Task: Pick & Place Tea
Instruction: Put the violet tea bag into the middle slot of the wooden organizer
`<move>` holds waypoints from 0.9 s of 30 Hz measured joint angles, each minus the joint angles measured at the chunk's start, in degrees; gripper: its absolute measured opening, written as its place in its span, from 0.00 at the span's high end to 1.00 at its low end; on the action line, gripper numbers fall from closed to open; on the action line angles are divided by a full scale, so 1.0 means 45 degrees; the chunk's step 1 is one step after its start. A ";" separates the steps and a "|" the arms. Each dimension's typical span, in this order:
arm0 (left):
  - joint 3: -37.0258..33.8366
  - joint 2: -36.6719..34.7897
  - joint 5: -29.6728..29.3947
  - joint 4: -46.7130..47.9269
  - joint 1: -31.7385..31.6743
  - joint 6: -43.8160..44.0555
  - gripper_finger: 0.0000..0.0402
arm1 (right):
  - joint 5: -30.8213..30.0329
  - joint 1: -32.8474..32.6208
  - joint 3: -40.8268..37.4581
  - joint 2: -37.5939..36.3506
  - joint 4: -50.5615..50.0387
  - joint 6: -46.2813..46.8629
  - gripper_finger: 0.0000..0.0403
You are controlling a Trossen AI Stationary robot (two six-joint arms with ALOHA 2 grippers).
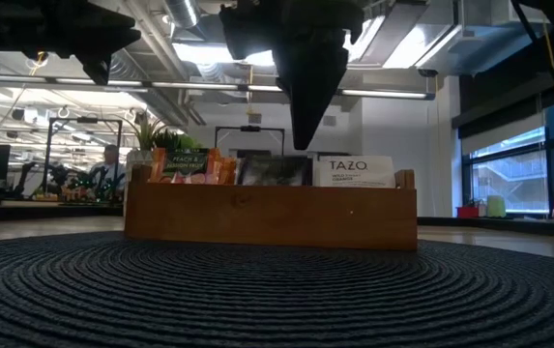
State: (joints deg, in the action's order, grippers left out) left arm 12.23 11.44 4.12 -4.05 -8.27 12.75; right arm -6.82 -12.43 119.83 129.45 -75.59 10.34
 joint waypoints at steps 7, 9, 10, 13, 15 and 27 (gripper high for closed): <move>0.0005 0.0000 0.0000 -0.0001 0.0000 0.0001 0.78 | -0.0201 0.0007 0.0000 0.0000 0.0009 0.0924 0.68; 0.0005 0.0000 0.0000 -0.0001 0.0000 0.0000 0.78 | -0.0206 0.0005 0.0000 0.0000 0.0013 0.1355 0.66; 0.0005 0.0000 0.0000 -0.0001 0.0000 -0.0001 0.78 | -0.0206 0.0005 0.0000 -0.0010 0.0014 0.1608 0.65; 0.0005 0.0000 0.0000 -0.0001 -0.0001 -0.0001 0.78 | 0.0150 0.0005 0.0000 -0.0375 0.0318 0.2231 0.65; 0.0005 0.0000 0.0000 -0.0001 -0.0003 0.0001 0.78 | 0.0304 -0.0024 0.0000 -0.0886 0.1205 0.2249 0.66; 0.0005 0.0005 0.0000 -0.0017 -0.0003 -0.0002 0.78 | -0.0890 -0.0042 -0.2764 -0.1807 0.5975 0.1751 0.74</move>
State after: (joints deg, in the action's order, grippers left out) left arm 12.25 11.46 4.12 -4.13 -8.29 12.74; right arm -10.82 -12.61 107.39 121.32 -48.70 18.22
